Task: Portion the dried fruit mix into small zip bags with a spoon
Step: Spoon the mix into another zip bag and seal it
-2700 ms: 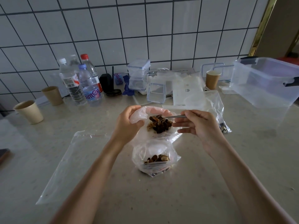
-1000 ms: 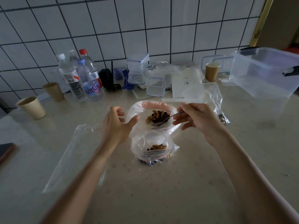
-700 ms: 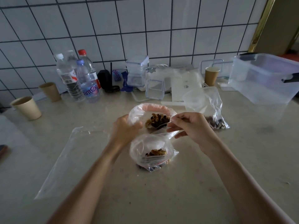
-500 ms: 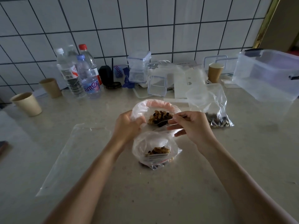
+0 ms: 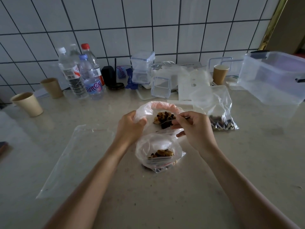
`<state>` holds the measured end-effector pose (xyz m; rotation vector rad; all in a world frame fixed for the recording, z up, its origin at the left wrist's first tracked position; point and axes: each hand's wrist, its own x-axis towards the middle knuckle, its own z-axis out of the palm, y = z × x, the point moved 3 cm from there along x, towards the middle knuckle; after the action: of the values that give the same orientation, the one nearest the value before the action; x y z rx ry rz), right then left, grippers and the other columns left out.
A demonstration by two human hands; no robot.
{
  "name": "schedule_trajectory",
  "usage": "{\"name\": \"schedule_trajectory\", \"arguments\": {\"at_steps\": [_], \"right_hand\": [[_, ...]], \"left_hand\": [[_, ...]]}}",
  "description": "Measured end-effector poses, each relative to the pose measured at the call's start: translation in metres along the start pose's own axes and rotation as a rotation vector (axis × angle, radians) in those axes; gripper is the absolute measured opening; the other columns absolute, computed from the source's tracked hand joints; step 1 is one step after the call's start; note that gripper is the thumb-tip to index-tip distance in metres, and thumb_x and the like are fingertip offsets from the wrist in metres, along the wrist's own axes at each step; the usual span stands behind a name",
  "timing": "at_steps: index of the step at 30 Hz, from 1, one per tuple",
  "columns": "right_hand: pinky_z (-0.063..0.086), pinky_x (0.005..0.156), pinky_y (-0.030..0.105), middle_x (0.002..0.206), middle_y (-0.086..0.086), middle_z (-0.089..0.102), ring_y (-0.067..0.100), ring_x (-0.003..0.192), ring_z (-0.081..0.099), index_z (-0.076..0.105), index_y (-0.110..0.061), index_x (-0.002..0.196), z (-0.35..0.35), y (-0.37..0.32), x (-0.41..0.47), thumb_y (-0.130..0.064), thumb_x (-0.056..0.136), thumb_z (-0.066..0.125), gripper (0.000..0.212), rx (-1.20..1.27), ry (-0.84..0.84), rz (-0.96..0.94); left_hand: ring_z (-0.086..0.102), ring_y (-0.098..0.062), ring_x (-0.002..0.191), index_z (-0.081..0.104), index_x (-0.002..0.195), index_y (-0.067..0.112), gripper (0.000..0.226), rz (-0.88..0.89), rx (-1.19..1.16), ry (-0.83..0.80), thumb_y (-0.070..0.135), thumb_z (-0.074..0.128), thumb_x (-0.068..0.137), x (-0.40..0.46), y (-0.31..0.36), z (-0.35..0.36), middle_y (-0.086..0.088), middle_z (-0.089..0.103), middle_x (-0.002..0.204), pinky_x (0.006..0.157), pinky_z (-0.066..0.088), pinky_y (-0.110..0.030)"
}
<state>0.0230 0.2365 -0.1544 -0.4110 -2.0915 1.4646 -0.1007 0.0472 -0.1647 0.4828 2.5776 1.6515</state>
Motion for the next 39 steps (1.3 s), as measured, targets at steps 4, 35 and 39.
{"name": "schedule_trajectory", "arguments": {"at_steps": [4, 35, 39], "right_hand": [[0.065, 0.061, 0.038, 0.088, 0.003, 0.079, 0.012, 0.07, 0.078, 0.071, -0.024, 0.091, 0.009, 0.0, -0.004, -0.005, 0.101, 0.062, 0.023, -0.051, -0.037, -0.033], [0.06, 0.055, 0.034, 0.096, 0.021, 0.078, 0.037, 0.084, 0.078, 0.065, 0.003, 0.11, -0.034, -0.014, 0.008, -0.002, 0.106, 0.047, 0.019, 0.412, -0.125, 0.275], [0.057, 0.054, 0.034, 0.092, 0.024, 0.077, 0.037, 0.077, 0.077, 0.067, 0.0, 0.103, -0.044, -0.026, 0.008, -0.002, 0.105, 0.048, 0.019, 0.432, -0.178, 0.203]], "left_hand": [[0.076, -0.026, 0.083, 0.074, 0.1, 0.028, 0.014, -0.006, 0.006, -0.045, 0.037, 0.065, 0.094, -0.003, 0.002, 0.004, -0.003, 0.078, 0.089, 0.077, 0.063, -0.055], [0.064, -0.007, 0.108, 0.061, 0.122, 0.026, 0.043, 0.046, 0.0, 0.056, 0.03, 0.083, 0.085, -0.009, 0.012, -0.024, 0.014, 0.066, 0.117, 0.093, 0.055, -0.032], [0.061, -0.004, 0.106, 0.066, 0.12, 0.021, 0.038, 0.213, 0.183, 0.173, 0.03, 0.082, 0.087, -0.026, 0.024, -0.039, 0.012, 0.066, 0.116, 0.089, 0.049, -0.024]]}}
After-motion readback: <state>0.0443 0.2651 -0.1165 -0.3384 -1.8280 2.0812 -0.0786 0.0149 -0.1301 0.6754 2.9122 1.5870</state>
